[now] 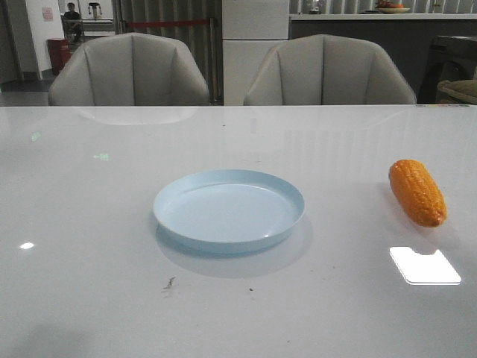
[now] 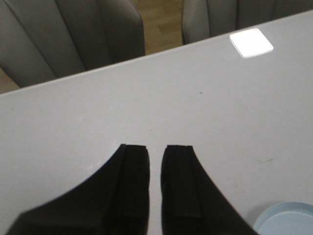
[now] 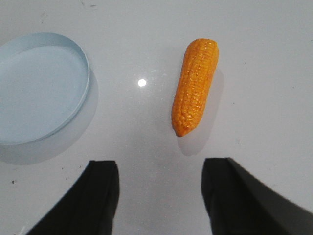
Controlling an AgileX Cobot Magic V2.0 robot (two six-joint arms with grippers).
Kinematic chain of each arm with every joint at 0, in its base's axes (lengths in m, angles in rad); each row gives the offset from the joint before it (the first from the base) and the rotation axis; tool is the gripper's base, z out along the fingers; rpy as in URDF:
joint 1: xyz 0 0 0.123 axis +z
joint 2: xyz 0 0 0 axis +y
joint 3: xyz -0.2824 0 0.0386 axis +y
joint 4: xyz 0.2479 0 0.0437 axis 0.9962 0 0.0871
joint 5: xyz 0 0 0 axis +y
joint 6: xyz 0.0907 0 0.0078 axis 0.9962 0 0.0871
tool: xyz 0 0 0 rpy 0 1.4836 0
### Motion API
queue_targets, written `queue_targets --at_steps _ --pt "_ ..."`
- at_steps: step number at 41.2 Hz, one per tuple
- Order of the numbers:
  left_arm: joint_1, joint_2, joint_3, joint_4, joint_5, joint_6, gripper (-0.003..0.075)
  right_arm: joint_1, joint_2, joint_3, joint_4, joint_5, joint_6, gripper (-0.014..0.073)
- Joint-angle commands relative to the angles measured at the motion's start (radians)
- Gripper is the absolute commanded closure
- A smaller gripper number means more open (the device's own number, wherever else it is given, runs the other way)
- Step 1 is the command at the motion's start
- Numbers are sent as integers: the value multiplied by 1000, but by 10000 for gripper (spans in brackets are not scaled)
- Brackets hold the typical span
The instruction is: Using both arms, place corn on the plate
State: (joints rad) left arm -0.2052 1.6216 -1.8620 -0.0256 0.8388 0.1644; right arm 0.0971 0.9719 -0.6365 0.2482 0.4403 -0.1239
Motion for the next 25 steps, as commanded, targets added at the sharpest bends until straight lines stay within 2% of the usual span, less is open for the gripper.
queue_targets --at_steps 1,5,13,18,25 --pt "43 -153 142 6 -193 -41 597 1 -9 -36 5 -52 -9 109" --pt "97 -284 398 4 -323 -64 632 1 -9 -36 1 -48 -9 109" --pt "177 -556 849 4 -487 -64 631 1 -9 -36 -3 -42 -9 109" --pt "183 -711 1060 4 -539 -64 631 1 -9 -36 -3 -16 -9 109" --pt "183 -888 1265 4 -555 -64 631 1 -9 -36 -3 24 -9 109"
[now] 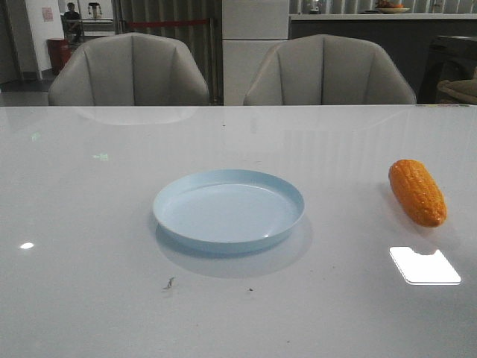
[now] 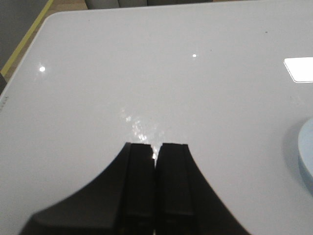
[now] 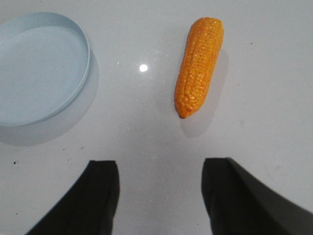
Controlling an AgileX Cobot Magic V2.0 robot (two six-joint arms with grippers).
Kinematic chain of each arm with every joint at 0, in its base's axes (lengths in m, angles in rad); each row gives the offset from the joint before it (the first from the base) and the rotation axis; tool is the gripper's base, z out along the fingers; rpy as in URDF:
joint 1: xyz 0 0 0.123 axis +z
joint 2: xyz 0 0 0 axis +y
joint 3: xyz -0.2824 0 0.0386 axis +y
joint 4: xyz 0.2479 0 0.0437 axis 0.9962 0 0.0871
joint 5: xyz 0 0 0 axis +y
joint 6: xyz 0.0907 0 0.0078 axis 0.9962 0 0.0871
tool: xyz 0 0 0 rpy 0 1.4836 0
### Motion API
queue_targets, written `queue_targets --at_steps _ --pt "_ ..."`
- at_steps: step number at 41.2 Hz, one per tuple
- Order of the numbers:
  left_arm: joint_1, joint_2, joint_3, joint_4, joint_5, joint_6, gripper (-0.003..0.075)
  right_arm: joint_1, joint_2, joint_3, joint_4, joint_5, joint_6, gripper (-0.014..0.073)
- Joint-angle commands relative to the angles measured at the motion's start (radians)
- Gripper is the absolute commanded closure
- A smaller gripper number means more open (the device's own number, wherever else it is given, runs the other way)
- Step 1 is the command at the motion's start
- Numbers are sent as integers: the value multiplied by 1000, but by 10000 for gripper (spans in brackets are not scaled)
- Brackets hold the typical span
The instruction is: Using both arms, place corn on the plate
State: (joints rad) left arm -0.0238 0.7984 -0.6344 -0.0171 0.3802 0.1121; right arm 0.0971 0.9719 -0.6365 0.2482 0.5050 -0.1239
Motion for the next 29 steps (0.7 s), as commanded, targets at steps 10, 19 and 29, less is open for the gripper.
queue_targets --at_steps 10,19,29 --pt "2 -201 101 -17 -97 -12 631 -55 78 -157 -6 52 70 110" --pt "2 -207 101 -17 -136 -12 631 -70 314 -429 -103 170 65 110" --pt "2 -207 101 -17 -140 -12 631 -70 602 -725 -109 320 58 110"
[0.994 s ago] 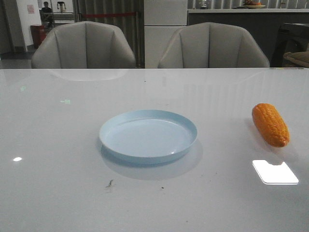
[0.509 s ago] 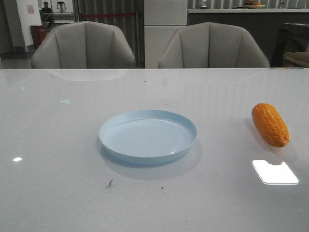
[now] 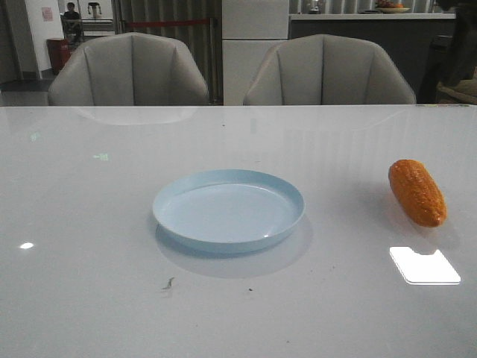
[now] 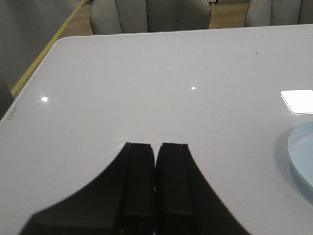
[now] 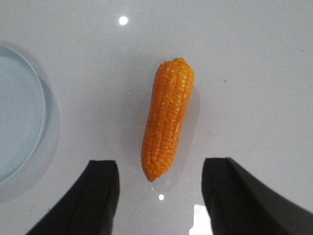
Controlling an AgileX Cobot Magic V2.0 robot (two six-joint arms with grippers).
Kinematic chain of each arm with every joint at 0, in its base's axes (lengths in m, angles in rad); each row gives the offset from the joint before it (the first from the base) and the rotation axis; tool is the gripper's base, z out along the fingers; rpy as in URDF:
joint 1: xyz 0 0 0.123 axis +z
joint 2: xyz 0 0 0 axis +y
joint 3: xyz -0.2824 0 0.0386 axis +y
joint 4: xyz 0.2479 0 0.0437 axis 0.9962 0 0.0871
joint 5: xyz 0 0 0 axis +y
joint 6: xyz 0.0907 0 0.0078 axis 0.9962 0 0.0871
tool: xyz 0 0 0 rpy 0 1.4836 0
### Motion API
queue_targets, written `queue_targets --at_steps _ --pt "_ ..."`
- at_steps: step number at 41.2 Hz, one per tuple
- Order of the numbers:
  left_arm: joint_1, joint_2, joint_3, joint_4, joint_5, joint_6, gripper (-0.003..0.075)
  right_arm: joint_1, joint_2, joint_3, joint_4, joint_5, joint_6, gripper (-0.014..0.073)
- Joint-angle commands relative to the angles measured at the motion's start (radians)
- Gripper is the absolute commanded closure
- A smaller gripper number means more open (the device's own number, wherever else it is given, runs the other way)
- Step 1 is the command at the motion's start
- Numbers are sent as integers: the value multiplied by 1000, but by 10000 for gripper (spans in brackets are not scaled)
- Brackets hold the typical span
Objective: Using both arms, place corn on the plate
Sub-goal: 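Lower the right gripper onto the orange corn cob and grasp it, then lift the corn with the right gripper and carry it over the plate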
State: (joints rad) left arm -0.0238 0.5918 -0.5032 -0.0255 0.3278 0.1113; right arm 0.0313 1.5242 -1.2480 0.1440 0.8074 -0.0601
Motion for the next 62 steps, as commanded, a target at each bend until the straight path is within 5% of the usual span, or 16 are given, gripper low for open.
queue_targets --at_steps 1,18,41,53,62 --pt "2 -1 -30 -9 -88 -11 631 -5 73 -142 -5 32 -6 110" --pt "2 -1 -30 -9 -84 -11 631 9 407 -323 -7 137 -6 110" --pt "2 -1 -30 -9 -73 -11 631 10 506 -323 -22 99 -6 113" --pt "2 -1 -30 -9 -73 -11 631 11 510 -327 -33 115 -6 419" --pt "2 -1 -30 -9 -73 -11 631 53 510 -455 -33 209 -102 446"
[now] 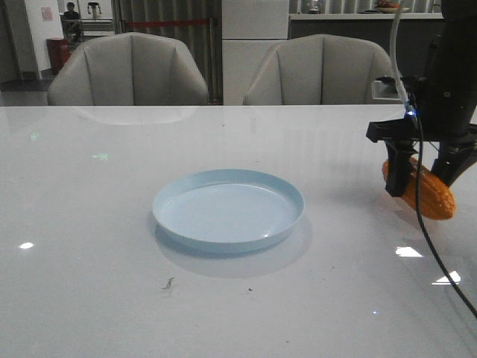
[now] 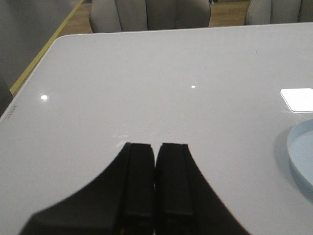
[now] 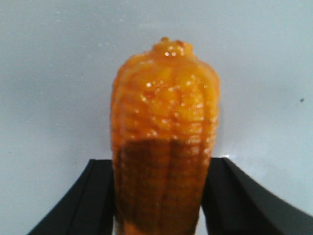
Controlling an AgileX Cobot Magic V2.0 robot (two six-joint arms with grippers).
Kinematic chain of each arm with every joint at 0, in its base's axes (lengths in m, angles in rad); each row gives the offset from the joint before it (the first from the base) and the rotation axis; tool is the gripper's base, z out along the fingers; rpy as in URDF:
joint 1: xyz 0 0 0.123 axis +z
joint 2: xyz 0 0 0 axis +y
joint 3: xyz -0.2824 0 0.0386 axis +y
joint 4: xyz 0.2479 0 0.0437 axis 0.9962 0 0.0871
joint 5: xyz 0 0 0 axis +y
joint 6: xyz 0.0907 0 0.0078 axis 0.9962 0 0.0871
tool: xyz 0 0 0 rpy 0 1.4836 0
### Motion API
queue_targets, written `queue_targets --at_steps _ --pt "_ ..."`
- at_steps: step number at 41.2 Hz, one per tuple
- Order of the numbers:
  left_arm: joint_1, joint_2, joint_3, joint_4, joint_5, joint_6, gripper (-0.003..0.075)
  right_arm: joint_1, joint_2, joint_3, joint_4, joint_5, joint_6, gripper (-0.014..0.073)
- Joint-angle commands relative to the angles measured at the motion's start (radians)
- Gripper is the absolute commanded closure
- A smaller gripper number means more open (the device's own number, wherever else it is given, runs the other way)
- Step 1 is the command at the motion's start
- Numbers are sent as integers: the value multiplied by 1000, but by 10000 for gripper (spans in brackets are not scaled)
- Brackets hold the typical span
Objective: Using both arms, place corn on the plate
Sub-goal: 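Lift the corn with the right gripper and carry it over the plate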
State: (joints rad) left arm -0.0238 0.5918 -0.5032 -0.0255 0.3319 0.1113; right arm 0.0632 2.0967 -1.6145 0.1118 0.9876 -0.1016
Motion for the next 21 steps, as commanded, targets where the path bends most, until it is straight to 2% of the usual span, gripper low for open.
queue_targets --at_steps 1,12,21 --pt "2 -1 -30 -9 -77 -11 631 30 -62 -110 -1 40 -82 446" --pt "2 -1 -30 -9 -77 -11 631 184 -62 -397 1 129 -122 446" --pt "2 -1 -30 -9 -77 -11 631 321 -60 -479 34 97 -122 446"
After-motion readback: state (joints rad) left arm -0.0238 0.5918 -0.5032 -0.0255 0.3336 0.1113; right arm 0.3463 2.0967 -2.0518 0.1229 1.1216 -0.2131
